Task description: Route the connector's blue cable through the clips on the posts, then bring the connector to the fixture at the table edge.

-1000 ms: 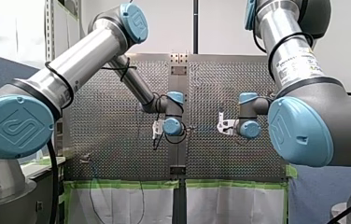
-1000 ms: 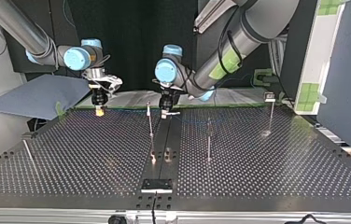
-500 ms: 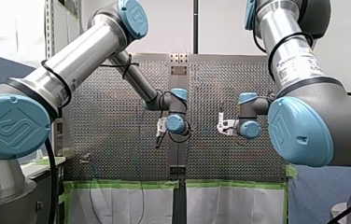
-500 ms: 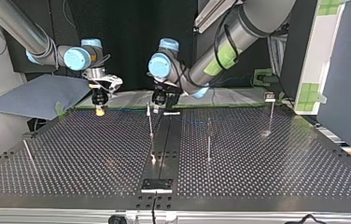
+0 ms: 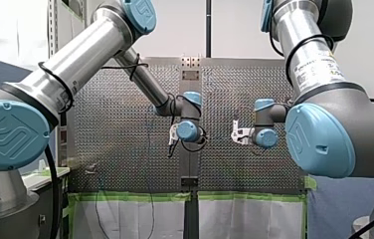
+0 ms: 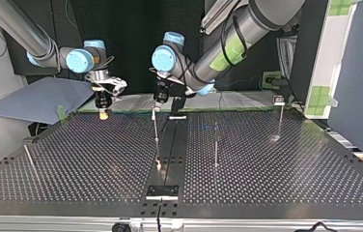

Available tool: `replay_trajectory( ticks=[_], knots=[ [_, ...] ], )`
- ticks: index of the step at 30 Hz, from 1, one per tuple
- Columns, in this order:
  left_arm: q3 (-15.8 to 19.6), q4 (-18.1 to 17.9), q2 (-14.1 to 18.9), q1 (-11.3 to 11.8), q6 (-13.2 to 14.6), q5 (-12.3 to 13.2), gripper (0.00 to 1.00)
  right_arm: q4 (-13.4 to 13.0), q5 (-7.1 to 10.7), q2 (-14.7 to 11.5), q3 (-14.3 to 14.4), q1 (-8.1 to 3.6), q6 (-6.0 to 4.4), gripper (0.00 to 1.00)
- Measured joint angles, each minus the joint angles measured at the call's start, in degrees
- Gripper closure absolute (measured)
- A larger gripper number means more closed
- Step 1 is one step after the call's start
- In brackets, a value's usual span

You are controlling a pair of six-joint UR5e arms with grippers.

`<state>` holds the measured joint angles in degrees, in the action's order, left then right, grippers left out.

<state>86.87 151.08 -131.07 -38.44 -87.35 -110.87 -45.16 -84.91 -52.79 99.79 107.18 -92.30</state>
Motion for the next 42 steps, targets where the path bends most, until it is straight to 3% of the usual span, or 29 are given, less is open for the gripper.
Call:
replay_trajectory(
  ticks=[33,42],
  knots=[
    [0.7,0.0,0.2,-0.5,-0.6,-0.6,0.0,0.1,0.0,0.0,0.0,0.0,-0.17,1.0],
    [3.8,-1.9,3.6,-1.4,-1.1,-1.2,0.0,0.1,0.0,0.1,0.0,-0.05,-0.21,1.0]
  ],
)
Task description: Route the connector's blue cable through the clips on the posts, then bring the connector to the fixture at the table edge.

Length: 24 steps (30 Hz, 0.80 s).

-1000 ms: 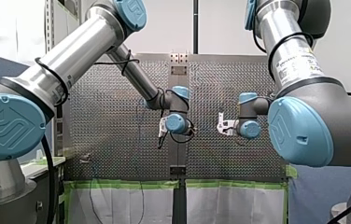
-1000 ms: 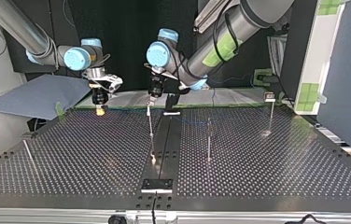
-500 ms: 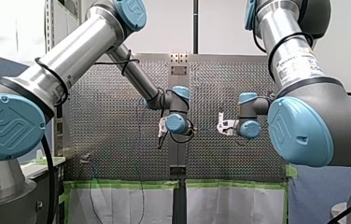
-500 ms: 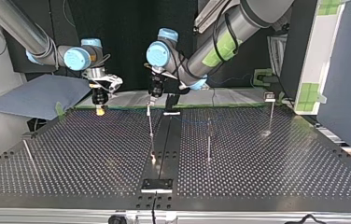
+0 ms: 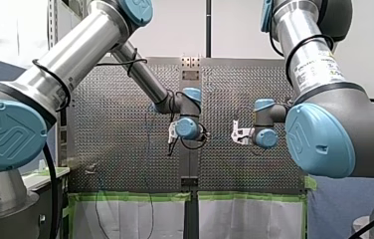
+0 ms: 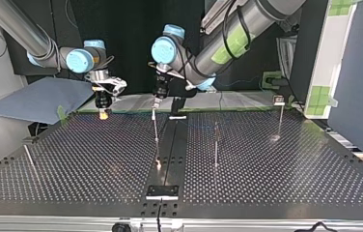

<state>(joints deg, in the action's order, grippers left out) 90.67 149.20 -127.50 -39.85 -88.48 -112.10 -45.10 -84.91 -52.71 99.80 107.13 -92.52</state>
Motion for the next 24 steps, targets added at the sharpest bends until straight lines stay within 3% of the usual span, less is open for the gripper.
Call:
replay_trajectory(
  ticks=[6,16,24],
  knots=[
    [3.1,-3.0,3.1,-0.6,-2.2,-0.3,0.0,0.1,0.0,0.0,0.0,-0.01,-0.12,1.0],
    [8.0,-7.9,8.0,-1.0,-5.4,-4.0,0.0,0.4,0.3,0.0,0.0,-0.09,-0.4,1.0],
    [11.7,-11.6,11.8,-2.5,-8.9,-4.5,0.0,1.1,0.33,0.0,0.0,-0.2,-0.56,1.0]
  ],
)
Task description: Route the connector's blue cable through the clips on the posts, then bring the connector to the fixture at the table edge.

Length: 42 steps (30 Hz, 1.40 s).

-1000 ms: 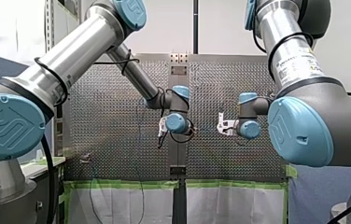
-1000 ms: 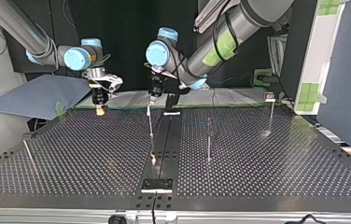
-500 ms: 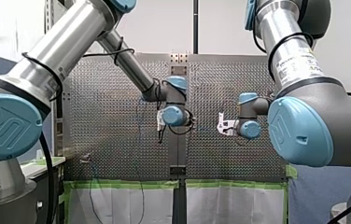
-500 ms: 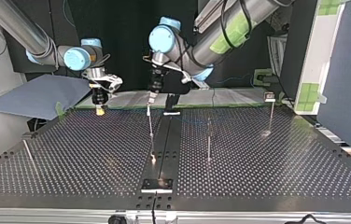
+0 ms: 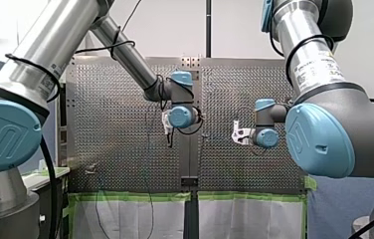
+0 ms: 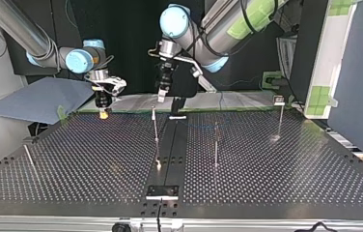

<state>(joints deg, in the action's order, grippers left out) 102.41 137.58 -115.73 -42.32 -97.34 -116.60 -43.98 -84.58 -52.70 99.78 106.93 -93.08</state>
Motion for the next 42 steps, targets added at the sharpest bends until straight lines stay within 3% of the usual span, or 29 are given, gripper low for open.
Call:
replay_trajectory(
  ticks=[13,20,33,42],
  knots=[
    [6.2,-2.7,6.2,-1.8,-0.3,-0.3,0.0,0.3,-0.05,0.0,0.0,0.04,-0.02,1.0],
    [9.5,-5.3,9.5,-2.2,-0.7,-0.5,0.0,0.4,0.17,0.1,0.0,0.03,-0.08,1.0],
    [16.4,-6.0,16.4,-3.0,-0.8,-0.5,0.0,0.3,0.19,0.1,0.0,0.24,-0.1,1.0],
    [21.0,-8.6,20.0,-3.0,-1.0,0.2,0.0,0.6,0.43,0.2,0.0,0.25,-0.1,1.0]
  ],
)
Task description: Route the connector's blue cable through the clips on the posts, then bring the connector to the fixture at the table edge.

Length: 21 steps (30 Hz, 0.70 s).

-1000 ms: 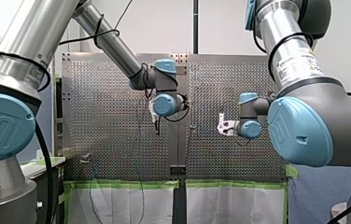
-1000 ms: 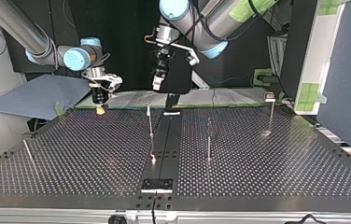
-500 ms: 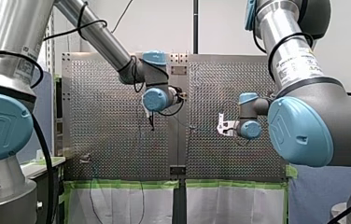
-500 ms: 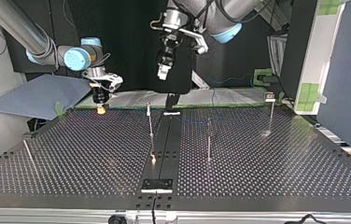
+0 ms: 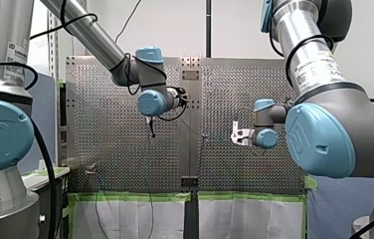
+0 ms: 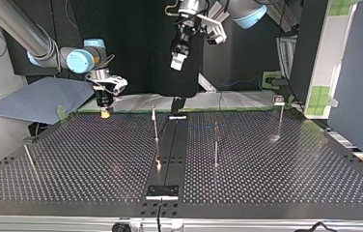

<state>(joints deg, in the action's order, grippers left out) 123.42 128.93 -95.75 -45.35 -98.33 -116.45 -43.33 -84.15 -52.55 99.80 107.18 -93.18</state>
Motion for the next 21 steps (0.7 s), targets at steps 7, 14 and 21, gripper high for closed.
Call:
replay_trajectory(
  ticks=[7,14,21],
  knots=[
    [3.5,-3.3,-2.6,0.2,-1.2,0.3,0.0,0.1,0.02,0.0,0.0,-0.04,-0.06,1.0],
    [7.1,-6.4,-6.2,0.5,-2.0,0.4,0.0,0.4,-0.01,0.0,0.0,-0.01,-0.09,1.0],
    [10.4,-7.1,-8.1,0.5,-2.2,1.0,0.0,0.3,-0.05,0.0,0.0,0.0,-0.15,1.0]
  ],
)
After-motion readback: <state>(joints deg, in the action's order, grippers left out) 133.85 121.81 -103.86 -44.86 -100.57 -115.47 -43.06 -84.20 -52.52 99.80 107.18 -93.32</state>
